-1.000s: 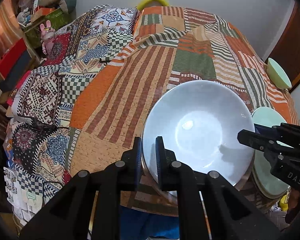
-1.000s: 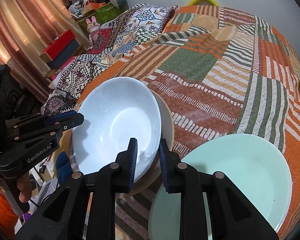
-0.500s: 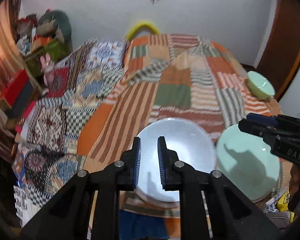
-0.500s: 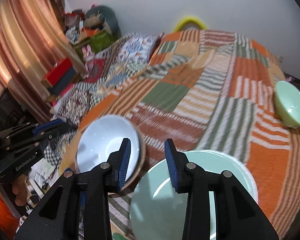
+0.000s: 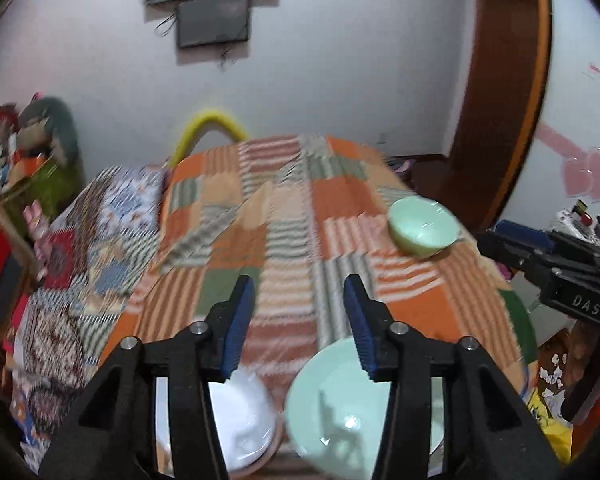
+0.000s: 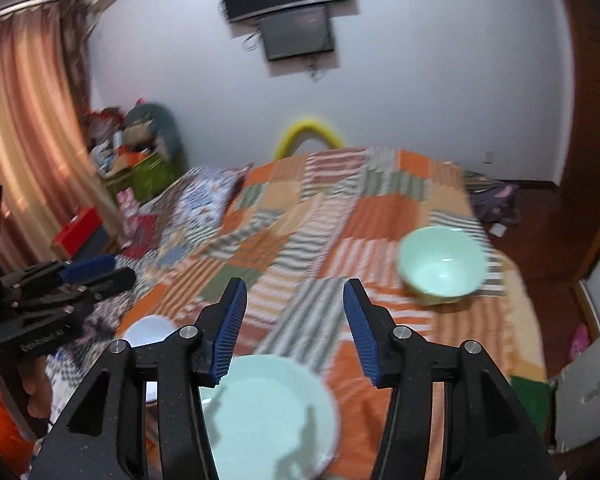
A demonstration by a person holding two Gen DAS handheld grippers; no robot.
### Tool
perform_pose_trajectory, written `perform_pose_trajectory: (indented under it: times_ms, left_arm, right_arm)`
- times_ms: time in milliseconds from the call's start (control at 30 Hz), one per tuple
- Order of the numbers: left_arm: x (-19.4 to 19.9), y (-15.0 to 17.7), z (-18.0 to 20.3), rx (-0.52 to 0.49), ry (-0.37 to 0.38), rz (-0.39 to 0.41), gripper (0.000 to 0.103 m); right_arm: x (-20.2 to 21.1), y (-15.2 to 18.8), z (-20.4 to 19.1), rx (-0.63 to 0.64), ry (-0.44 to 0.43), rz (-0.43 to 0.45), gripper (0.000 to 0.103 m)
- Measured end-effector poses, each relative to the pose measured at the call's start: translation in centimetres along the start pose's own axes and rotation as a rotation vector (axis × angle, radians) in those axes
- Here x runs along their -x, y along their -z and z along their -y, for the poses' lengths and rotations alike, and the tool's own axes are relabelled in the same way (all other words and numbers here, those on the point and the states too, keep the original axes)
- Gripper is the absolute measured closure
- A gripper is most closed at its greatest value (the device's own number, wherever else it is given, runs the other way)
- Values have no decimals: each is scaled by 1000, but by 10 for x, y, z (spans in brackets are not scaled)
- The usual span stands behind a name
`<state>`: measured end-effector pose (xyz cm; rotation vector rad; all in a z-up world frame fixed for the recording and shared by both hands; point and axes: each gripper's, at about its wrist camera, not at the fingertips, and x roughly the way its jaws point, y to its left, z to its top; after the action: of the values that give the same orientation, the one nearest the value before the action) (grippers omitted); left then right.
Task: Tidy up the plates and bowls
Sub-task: 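Open both grippers and withdraw from the white spotted bowl, then move both grippers to the small mint-green bowl rim and close on it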
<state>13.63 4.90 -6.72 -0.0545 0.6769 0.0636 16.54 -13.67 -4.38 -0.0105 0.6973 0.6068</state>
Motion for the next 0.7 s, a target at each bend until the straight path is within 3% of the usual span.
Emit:
perform_pose_trajectory:
  times_ms: [233,433,700]
  left_arm:
    - [-27,-46,49,-40,82,16,45]
    - [-79,-69,79,-41,151,-55,43]
    - [-161,-73,103,-56,137,-104,43]
  right_arm:
    - [18,-8,63,-93,106,46,56]
    - [16,-13,108,-154,157,45,56]
    - [-16,-6,152,-220,169,-15,56]
